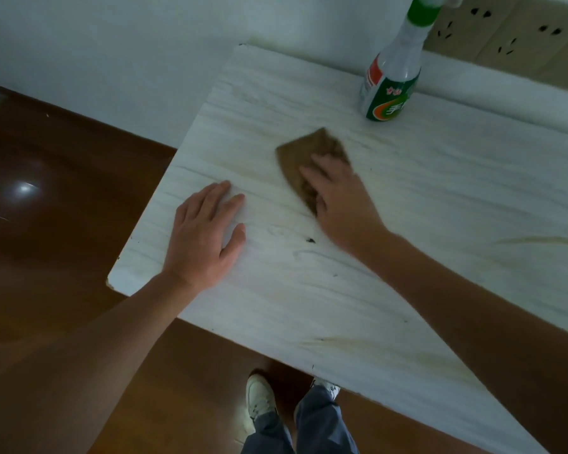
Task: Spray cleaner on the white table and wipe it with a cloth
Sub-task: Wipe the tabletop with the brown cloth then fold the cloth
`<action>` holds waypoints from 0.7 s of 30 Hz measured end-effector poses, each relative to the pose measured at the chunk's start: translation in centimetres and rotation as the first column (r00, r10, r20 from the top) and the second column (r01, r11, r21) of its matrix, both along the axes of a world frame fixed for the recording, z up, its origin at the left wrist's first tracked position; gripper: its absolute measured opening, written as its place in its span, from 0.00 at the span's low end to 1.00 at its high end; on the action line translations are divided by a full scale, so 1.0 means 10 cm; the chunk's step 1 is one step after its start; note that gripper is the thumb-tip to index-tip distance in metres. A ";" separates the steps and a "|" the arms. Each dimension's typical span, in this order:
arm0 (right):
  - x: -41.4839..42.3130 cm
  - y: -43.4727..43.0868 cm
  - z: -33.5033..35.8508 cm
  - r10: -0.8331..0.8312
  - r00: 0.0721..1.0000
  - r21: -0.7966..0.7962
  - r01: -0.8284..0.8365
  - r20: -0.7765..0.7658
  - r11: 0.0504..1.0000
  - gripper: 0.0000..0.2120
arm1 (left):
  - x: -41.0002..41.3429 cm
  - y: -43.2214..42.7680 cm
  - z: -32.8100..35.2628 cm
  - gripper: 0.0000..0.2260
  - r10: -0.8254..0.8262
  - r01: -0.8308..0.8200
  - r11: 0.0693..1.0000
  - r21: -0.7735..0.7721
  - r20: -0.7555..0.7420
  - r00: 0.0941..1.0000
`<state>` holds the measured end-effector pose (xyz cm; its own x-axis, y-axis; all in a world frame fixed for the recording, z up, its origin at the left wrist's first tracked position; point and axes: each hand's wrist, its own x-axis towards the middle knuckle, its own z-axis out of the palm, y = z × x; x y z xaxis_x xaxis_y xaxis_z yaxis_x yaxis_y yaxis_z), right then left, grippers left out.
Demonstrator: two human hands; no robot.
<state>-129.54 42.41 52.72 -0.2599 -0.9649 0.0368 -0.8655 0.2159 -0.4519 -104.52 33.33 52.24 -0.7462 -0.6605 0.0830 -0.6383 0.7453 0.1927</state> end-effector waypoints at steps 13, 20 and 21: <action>-0.95 -0.15 0.36 -0.483 0.663 -0.064 0.623 0.571 0.780 0.28 | -0.02 -0.03 0.00 0.26 0.013 -0.014 0.999 0.032 0.044 0.999; -1.16 -0.60 0.33 -0.545 0.611 -0.079 0.704 0.573 0.706 0.32 | -0.01 -0.04 -0.02 0.26 0.011 -0.012 1.000 0.026 0.031 0.999; -1.15 -0.67 0.33 -0.539 0.614 -0.083 0.700 0.577 0.709 0.32 | -0.01 -0.04 -0.02 0.26 0.010 -0.011 1.000 0.025 0.029 1.000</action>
<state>-141.07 35.75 56.01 -0.8488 -0.5273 -0.0396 -0.2159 0.4138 -0.8844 -104.65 32.95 52.08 -0.7410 -0.6700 0.0445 -0.6517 0.7336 0.1927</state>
